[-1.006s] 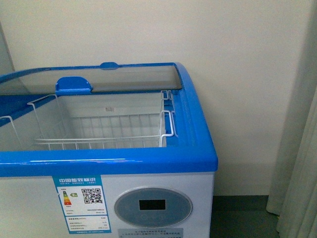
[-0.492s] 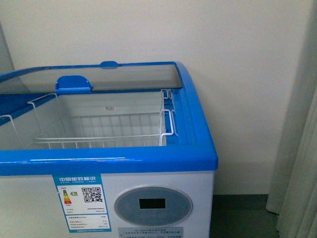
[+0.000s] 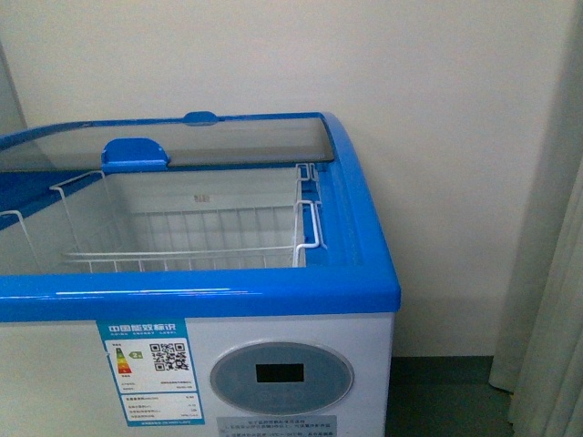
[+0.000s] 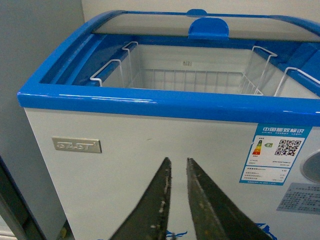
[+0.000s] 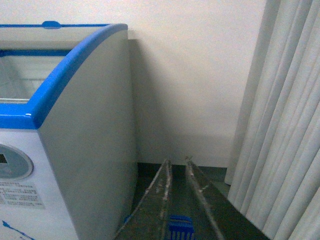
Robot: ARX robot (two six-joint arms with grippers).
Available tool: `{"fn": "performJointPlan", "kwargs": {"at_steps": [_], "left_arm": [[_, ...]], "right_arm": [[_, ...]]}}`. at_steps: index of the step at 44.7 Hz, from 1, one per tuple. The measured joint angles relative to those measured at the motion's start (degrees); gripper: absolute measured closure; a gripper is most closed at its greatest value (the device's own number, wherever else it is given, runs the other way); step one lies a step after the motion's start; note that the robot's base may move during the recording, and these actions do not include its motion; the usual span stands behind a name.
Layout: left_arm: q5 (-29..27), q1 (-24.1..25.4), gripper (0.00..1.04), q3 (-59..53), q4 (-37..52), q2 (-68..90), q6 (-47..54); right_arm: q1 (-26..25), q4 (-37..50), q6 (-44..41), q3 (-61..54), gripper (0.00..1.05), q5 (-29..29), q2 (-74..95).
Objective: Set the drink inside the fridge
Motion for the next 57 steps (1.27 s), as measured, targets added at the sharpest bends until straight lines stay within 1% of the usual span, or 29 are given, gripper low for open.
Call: {"fn": "performJointPlan", "kwargs": {"at_steps": [1,5,7,9,13,15,16,18,19,22,23,26,28,57], "left_arm": [[0.0,0.0,0.82,0.0,0.0,0.0,0.0],[0.0,0.0,0.61,0.0,0.0,0.0,0.0],[0.0,0.0,0.54,0.0,0.0,0.0,0.0],[0.0,0.0,0.49,0.0,0.0,0.0,0.0],[0.0,0.0,0.36,0.0,0.0,0.0,0.0],[0.0,0.0,0.29,0.0,0.0,0.0,0.0],[0.0,0.0,0.27,0.0,0.0,0.0,0.0],[-0.02,0.0,0.2,0.0,0.0,0.0,0.0],[0.0,0.0,0.19,0.0,0.0,0.0,0.0],[0.0,0.0,0.08,0.0,0.0,0.0,0.0],[0.0,0.0,0.07,0.0,0.0,0.0,0.07],[-0.02,0.0,0.09,0.0,0.0,0.0,0.07],[0.0,0.0,0.08,0.0,0.0,0.0,0.09],[0.0,0.0,0.08,0.0,0.0,0.0,0.07]], "right_arm": [[0.0,0.0,0.0,0.0,0.87,0.0,0.0],[0.0,0.0,0.02,0.0,0.67,0.0,-0.04],[0.0,0.0,0.0,0.0,0.59,0.0,-0.07],[0.0,0.0,0.0,0.0,0.54,0.0,-0.07],[0.0,0.0,0.0,0.0,0.42,0.0,-0.07],[0.0,0.0,0.02,0.0,0.34,0.0,-0.07],[0.0,0.0,0.0,0.0,0.34,0.0,-0.07],[0.0,0.0,0.0,0.0,0.26,0.0,-0.07],[0.0,0.0,0.0,0.0,0.25,0.0,-0.07],[0.0,0.0,0.0,0.0,0.15,0.0,-0.07],[0.0,0.0,0.0,0.0,0.11,0.0,-0.07],[0.0,0.0,0.02,0.0,0.06,0.0,-0.07],[0.0,0.0,0.02,0.0,0.07,0.0,-0.07],[0.0,0.0,0.02,0.0,0.07,0.0,-0.07]]}}
